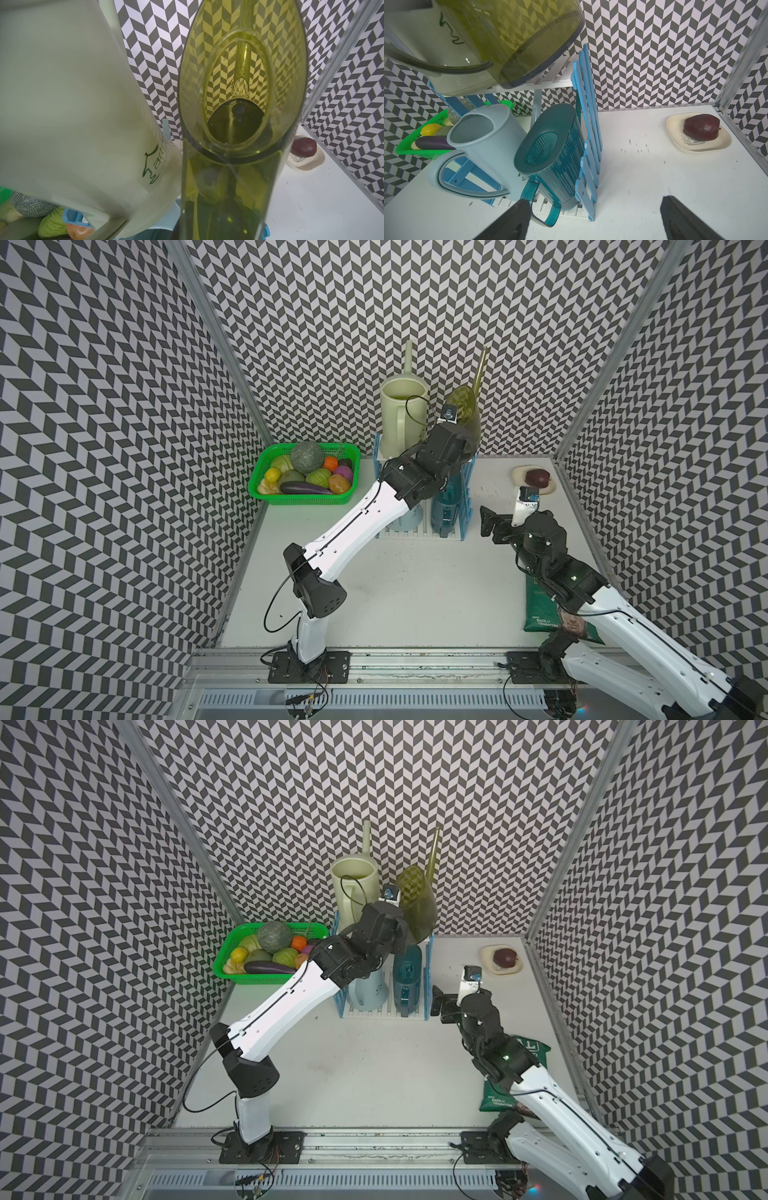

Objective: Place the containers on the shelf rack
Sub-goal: 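Place the container on the shelf.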

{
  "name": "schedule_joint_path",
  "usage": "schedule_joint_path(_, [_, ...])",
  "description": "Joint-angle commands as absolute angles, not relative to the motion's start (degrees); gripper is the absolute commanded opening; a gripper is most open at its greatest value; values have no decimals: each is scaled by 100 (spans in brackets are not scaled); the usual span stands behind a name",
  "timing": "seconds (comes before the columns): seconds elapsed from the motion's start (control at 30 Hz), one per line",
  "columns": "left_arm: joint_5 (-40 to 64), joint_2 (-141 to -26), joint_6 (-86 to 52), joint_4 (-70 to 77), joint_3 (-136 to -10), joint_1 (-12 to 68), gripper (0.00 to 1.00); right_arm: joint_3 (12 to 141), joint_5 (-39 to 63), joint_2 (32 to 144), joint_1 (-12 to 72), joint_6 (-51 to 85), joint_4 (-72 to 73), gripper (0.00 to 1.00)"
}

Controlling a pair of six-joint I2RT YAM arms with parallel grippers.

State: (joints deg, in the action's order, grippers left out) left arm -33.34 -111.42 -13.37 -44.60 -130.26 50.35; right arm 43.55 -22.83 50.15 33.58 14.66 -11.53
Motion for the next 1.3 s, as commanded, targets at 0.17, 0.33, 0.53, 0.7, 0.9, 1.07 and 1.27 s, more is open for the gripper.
schedule_joint_path(0.17, [-3381, -11218, -1503, -4004, -13383, 4934, 0, 4462, -2248, 4952, 3349, 1537, -984, 99])
schedule_joint_path(0.33, [-3488, -11263, -1464, -3949, -13422, 4907, 0, 4453, -2250, 4953, 3349, 1538, -977, 99])
schedule_joint_path(0.53, [-3582, -11329, -1412, -3957, -13377, 4907, 0, 4447, -2259, 4949, 3349, 1523, -984, 100])
schedule_joint_path(0.7, [-3688, -11320, -1361, -3936, -13266, 4902, 0, 4441, -2259, 4946, 3349, 1514, -984, 100])
schedule_joint_path(0.9, [-3757, -11342, -1336, -3938, -13186, 4904, 0, 4435, -2259, 4940, 3348, 1516, -972, 100])
schedule_joint_path(1.07, [-3762, -11373, -1361, -3954, -13131, 4909, 2, 4430, -2259, 4940, 3349, 1520, -969, 100])
schedule_joint_path(1.27, [-3714, -11424, -1393, -3972, -13082, 4904, 8, 4431, -2267, 4932, 3349, 1514, -984, 100])
